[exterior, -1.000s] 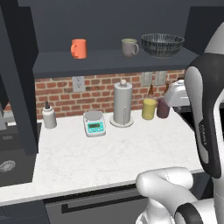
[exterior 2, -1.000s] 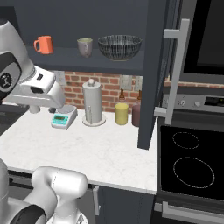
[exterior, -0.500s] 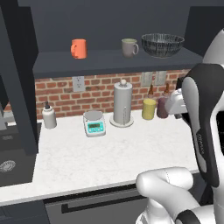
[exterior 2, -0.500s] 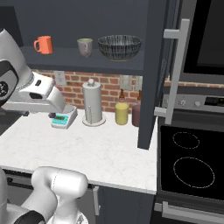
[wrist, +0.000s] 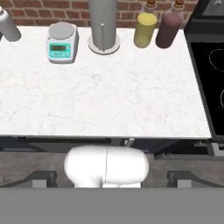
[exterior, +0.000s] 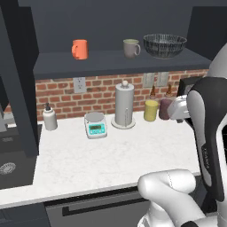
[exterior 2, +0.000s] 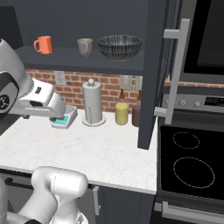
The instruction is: Gather all objects into one cabinet and sort the glasses and bowls to opposite sides.
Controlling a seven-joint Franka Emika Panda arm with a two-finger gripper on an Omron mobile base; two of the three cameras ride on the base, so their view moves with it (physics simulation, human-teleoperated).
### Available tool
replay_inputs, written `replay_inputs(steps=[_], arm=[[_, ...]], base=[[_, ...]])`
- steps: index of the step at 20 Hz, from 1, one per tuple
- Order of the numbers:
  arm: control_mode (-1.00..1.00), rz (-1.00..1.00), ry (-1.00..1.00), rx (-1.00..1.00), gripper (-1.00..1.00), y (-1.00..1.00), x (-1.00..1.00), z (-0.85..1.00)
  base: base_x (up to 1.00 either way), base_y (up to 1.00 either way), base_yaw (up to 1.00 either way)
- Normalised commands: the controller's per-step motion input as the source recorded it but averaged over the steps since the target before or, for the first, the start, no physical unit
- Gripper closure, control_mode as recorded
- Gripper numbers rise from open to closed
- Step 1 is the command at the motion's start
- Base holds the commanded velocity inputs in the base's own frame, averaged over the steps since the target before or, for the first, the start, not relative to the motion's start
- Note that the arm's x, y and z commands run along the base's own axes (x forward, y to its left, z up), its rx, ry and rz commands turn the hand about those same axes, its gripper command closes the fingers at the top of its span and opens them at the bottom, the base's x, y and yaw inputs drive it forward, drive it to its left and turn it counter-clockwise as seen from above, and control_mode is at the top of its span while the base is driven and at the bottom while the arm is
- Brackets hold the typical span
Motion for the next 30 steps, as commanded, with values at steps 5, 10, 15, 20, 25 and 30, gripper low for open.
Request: replay_inputs(steps=[5, 10, 15, 20, 25, 30], arm=[[1.00, -0.01, -0.01, 0.01, -1.00, 0.00, -0.01, 0.00], [1.00, 0.00, 0.00, 0.00, -1.00, 0.00, 0.00, 0.00], [1.00, 0.00, 0.00, 0.00, -1.00, 0.00, 0.00, 0.00], [1.00, 0.00, 0.00, 0.00, -1.00, 0.00, 0.00, 0.00], [1.00, 0.00, 0.00, 0.00, -1.00, 0.00, 0.00, 0.00], [1.00, 0.00, 0.00, 0.00, -1.00, 0.00, 0.00, 0.00]], base=[[-0.16, -0.01, -0.01], [-0.91, -0.09, -0.08], [-0.99, -0.03, -0.17], [-0.61, 0.00, -0.26], [-0.22, 0.00, -0.29], [-0.01, 0.00, -0.45]])
